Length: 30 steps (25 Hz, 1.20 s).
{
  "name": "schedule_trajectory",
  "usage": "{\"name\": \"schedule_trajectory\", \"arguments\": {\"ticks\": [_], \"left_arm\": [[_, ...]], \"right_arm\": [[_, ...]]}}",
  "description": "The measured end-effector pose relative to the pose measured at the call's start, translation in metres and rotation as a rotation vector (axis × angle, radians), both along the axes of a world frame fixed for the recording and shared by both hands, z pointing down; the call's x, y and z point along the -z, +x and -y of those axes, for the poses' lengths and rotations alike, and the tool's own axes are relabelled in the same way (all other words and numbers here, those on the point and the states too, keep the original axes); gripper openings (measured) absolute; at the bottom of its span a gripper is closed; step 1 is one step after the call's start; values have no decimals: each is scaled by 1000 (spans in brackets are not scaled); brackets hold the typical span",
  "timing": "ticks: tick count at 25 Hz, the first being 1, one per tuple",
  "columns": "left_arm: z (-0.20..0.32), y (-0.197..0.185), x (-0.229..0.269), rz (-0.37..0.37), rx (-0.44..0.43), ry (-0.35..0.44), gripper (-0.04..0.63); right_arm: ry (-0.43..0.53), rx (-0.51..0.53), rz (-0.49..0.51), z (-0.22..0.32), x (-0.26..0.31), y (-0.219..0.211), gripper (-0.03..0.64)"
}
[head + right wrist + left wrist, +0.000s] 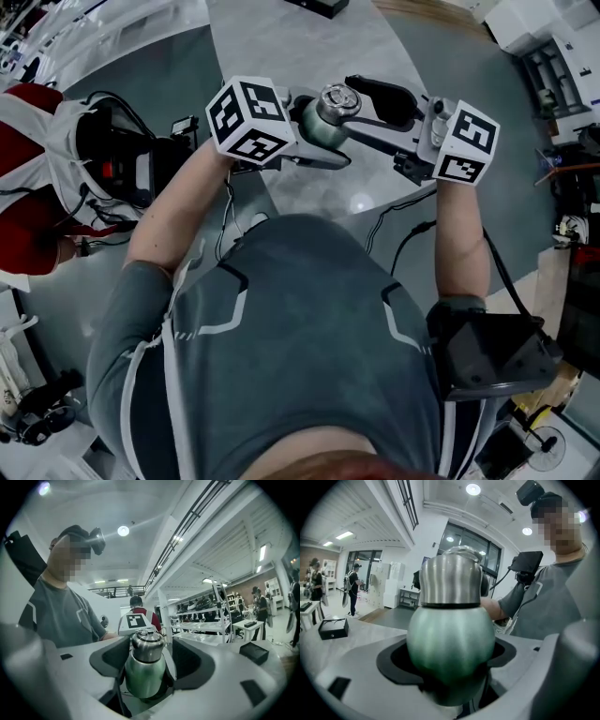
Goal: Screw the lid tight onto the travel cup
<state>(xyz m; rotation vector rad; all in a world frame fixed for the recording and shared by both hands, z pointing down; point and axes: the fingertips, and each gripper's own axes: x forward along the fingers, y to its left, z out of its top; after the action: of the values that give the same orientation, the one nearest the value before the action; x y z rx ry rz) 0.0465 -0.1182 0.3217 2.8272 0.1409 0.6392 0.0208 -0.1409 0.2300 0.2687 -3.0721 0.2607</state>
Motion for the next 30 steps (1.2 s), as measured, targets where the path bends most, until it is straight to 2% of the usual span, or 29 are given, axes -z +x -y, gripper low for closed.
{"name": "schedule_trajectory", "arguments": {"ticks": [5, 8, 10, 13, 17, 19, 23, 26, 30], "left_arm": [[24, -5, 10, -41, 150, 68, 399], [41, -8, 14, -76, 243, 106, 399], [52, -11, 13, -102, 295, 120, 399], [65, -12, 7, -136, 358, 121, 399], [85, -11, -10, -129, 438, 187, 399], [96, -14, -25, -123, 481, 201, 399], [118, -21, -58, -106, 583, 167, 399], [134, -14, -79, -96, 622, 159, 399], [159, -10, -114, -63, 692, 146, 399]], "right_arm": [[21, -128, 38, 13, 15, 27, 282], [26, -250, 43, 25, 16, 44, 269], [43, -350, 27, 36, 12, 57, 191], [45, -494, -1, 49, -1, 80, 117], [48, -644, -77, 61, -27, 105, 40], [51, -693, -110, 64, -43, 111, 34], [26, -755, -135, 73, -73, 120, 34], [-4, -794, -152, 83, -94, 131, 34], [-56, -832, -129, 95, -121, 140, 34]]}}
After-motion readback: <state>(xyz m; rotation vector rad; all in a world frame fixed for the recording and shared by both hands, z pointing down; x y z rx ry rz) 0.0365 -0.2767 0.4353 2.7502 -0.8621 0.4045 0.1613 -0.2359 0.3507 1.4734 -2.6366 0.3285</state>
